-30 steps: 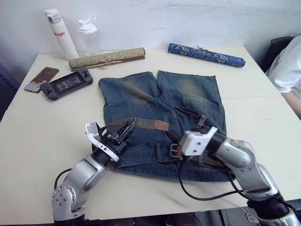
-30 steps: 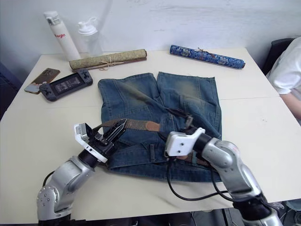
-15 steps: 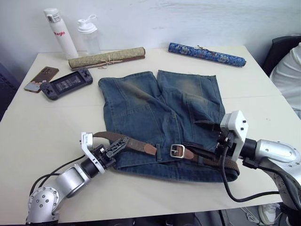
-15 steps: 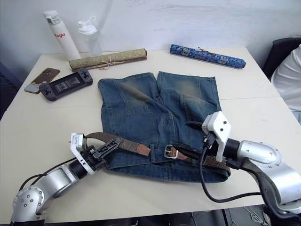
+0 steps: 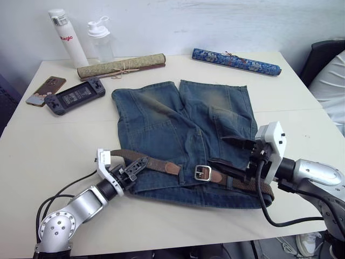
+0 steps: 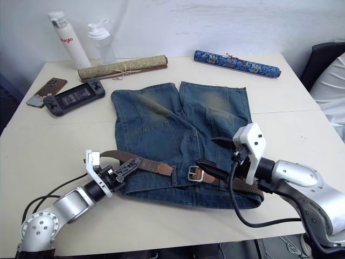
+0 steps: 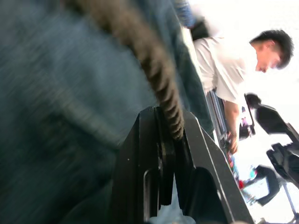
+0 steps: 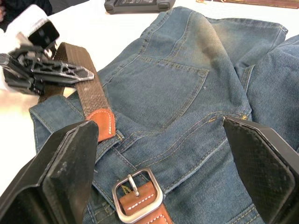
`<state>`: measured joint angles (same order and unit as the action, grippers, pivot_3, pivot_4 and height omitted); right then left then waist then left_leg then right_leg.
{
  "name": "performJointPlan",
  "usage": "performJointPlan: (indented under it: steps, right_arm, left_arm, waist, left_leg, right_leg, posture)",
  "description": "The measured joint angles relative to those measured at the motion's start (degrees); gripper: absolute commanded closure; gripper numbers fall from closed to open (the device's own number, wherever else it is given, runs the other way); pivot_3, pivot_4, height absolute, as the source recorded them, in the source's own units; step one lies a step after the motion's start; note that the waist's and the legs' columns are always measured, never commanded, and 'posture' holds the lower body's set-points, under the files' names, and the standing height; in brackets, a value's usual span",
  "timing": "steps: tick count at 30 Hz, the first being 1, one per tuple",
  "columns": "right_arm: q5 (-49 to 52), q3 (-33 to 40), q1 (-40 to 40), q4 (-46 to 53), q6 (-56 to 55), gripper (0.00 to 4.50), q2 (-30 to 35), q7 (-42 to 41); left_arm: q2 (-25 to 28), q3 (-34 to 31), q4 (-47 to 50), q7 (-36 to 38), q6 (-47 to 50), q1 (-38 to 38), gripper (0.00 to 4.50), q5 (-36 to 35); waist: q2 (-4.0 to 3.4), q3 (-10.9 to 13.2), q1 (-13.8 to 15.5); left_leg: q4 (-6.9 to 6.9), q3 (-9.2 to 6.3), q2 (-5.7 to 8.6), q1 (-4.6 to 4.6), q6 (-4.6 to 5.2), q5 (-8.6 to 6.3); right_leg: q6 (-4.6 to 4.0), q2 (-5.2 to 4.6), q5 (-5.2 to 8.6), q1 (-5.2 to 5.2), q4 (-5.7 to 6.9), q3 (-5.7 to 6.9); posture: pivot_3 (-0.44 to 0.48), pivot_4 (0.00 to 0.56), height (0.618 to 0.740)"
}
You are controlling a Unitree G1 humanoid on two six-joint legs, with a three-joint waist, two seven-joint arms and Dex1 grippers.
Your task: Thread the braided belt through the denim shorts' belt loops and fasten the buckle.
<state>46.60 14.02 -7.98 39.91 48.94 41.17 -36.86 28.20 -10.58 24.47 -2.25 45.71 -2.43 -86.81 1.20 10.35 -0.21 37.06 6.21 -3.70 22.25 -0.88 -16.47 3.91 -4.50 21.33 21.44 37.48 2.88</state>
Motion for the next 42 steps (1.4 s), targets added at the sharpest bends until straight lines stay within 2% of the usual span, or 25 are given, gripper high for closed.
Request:
performJointPlan:
  steps: [6,21,26,32,42]
  right_arm:
    - [0.0,-0.6,0.5,0.3,-0.1,0.02,-0.2,1.9]
    - [0.6,-2.5,0.5,0.3,-0.1,0.02,-1.2,4.2]
    - [1.2,-2.6,0.4,0.3,-0.1,0.02,-1.3,5.1]
    - [3.3,-2.5,0.8,1.6,0.1,0.02,-1.6,7.7]
    - [7.0,-1.9,1.8,2.9,1.0,0.02,-1.2,11.3]
  left_arm:
    - [3.7,-0.7,7.0,3.5,0.1,0.1,4.50,0.2]
    - [5.6,-3.7,8.9,6.2,-1.7,-7.4,4.50,4.4]
    - [4.0,-2.3,8.9,6.2,-2.3,-7.1,4.50,7.3]
    - [-0.9,3.1,9.0,1.8,-2.5,-2.3,4.50,11.7]
    - [-2.3,5.1,9.0,-1.0,-1.4,-0.4,4.50,13.5]
  waist:
    - [0.00,0.0,0.0]
    - [-0.01,0.0,0.0]
    - [-0.01,0.0,0.0]
    - [0.01,0.1,0.1]
    - [0.05,0.1,0.0]
  left_leg:
    - [-0.03,0.01,-0.01,0.00,-0.02,0.01]
    - [-0.07,0.01,-0.01,0.03,0.01,-0.02]
    - [-0.08,0.01,-0.01,0.03,0.07,-0.05]
    - [-0.08,0.00,0.00,0.06,0.08,-0.06]
    - [-0.08,0.00,0.00,0.06,0.07,-0.05]
  right_leg:
    - [0.00,0.00,0.00,0.02,-0.02,-0.01]
    - [0.00,-0.02,0.00,0.04,-0.07,-0.01]
    - [0.00,-0.03,0.00,0.04,-0.08,-0.01]
    - [0.02,-0.02,-0.01,0.04,-0.08,-0.01]
    - [0.05,-0.01,-0.02,0.05,-0.08,0.00]
  posture:
    - [0.000,0.150,0.737]
    - [0.000,0.150,0.737]
    - [0.000,0.150,0.737]
    - [0.000,0.150,0.737]
    - [0.000,0.150,0.737]
